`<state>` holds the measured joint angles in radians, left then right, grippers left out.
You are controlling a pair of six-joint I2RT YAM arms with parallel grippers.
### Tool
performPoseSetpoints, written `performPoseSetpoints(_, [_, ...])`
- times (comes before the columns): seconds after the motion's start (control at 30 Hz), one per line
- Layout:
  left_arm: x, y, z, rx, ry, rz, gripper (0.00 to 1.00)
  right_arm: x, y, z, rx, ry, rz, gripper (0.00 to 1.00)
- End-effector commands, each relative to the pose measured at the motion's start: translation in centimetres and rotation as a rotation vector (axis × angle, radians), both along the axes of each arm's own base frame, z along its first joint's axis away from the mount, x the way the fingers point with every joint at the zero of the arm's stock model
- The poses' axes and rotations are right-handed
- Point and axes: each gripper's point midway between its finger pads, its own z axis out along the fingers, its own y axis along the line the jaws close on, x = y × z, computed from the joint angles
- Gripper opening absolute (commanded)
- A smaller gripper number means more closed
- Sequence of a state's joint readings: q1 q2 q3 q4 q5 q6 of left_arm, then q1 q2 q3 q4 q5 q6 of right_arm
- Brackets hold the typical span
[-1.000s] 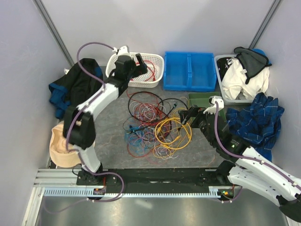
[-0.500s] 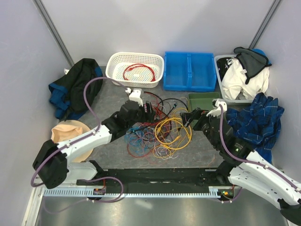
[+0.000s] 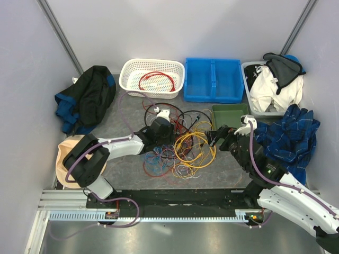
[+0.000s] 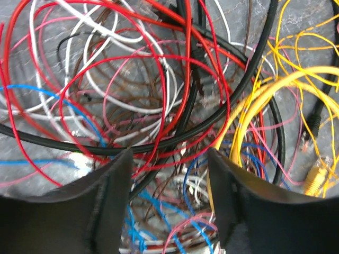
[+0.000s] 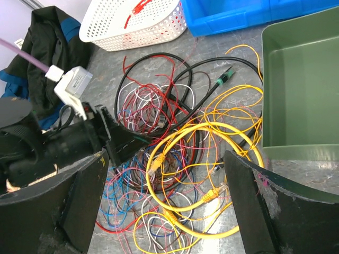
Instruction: Untangle the cables
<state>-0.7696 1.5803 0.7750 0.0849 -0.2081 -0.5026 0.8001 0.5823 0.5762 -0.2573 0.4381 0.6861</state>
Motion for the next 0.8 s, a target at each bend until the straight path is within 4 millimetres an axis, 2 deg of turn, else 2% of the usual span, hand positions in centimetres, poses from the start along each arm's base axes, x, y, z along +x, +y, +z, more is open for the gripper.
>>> performPoseSetpoints(0.0, [2.5, -2.0, 2.0, -0.060, -0.074, 0.007, 0.48, 0.0, -0.2, 0.0, 0.010, 0.002, -0.008, 0.97])
performPoseSetpoints(0.07, [2.5, -2.0, 1.8, -0.057, -0.073, 0.009, 0.37, -0.1, -0.2, 0.1, 0.009, 0.000, -0.010, 0.97])
performPoseSetpoints(0.1, [2.6, -2.0, 2.1, -0.062, -0.079, 0.012, 0.25, -0.1, -0.3, 0.0, 0.006, 0.000, -0.011, 0.97])
performPoseSetpoints(0.17, [2.6, -1.7, 3.8, -0.081, -0.114, 0.016, 0.16, -0.1, -0.4, 0.1, 0.004, -0.002, -0.013, 0.97])
performPoseSetpoints(0.23, [2.4, -1.3, 5.6, -0.086, -0.145, 0.013, 0.02, 0.0, -0.4, 0.1, 0.004, -0.003, -0.014, 0.97])
performPoseSetpoints(0.27, [2.3, -1.2, 8.7, -0.128, -0.199, 0.013, 0.02, 0.0, -0.3, 0.2, 0.006, -0.005, -0.014, 0.97])
performPoseSetpoints(0.33, [2.0, -0.6, 11.6, -0.147, -0.251, 0.009, 0.02, 0.1, -0.2, 0.1, 0.002, -0.005, -0.014, 0.97])
performPoseSetpoints(0.37, [1.7, -0.3, 15.2, -0.198, -0.315, 0.007, 0.02, 0.2, -0.2, 0.2, 0.000, -0.007, -0.013, 0.97])
performPoseSetpoints(0.43, [1.1, 0.2, 18.9, -0.235, -0.382, -0.015, 0.02, 0.3, 0.1, 0.5, 0.008, -0.015, -0.005, 0.97])
performPoseSetpoints(0.47, [0.5, 0.7, 22.4, -0.278, -0.439, -0.024, 0.02, 0.3, 0.5, 0.6, 0.012, -0.019, 0.011, 0.97])
performPoseSetpoints(0.5, [0.2, 0.8, 24.0, -0.293, -0.468, -0.038, 0.02, 0.3, 0.6, 0.8, 0.016, -0.024, 0.019, 0.97])
performPoseSetpoints(0.53, [-0.2, 0.5, 26.6, -0.314, -0.512, -0.079, 0.02, 0.4, 1.0, 1.0, 0.024, -0.030, 0.030, 0.97])
performPoseSetpoints(0.6, [-0.9, 0.5, 27.5, -0.299, -0.504, -0.118, 0.02, 0.4, 1.5, 1.1, 0.035, -0.033, 0.050, 0.97])
performPoseSetpoints(0.63, [-1.2, -0.1, 28.2, -0.307, -0.494, -0.152, 0.02, 0.5, 1.7, 1.1, 0.037, -0.031, 0.056, 0.97])
performPoseSetpoints(0.67, [-1.1, -0.6, 27.6, -0.297, -0.468, -0.168, 0.06, 0.4, 1.9, 1.1, 0.041, -0.029, 0.061, 0.97])
performPoseSetpoints(0.7, [-0.8, -1.3, 24.9, -0.251, -0.390, -0.179, 0.42, 0.5, 2.0, 1.0, 0.044, -0.028, 0.062, 0.97])
performPoseSetpoints(0.73, [-0.7, -1.6, 23.4, -0.248, -0.334, -0.167, 0.56, 0.5, 2.1, 0.9, 0.047, -0.025, 0.064, 0.97])
performPoseSetpoints(0.77, [-0.6, -1.9, 21.9, -0.237, -0.293, -0.162, 0.66, 0.5, 2.1, 0.9, 0.046, -0.024, 0.067, 0.97])
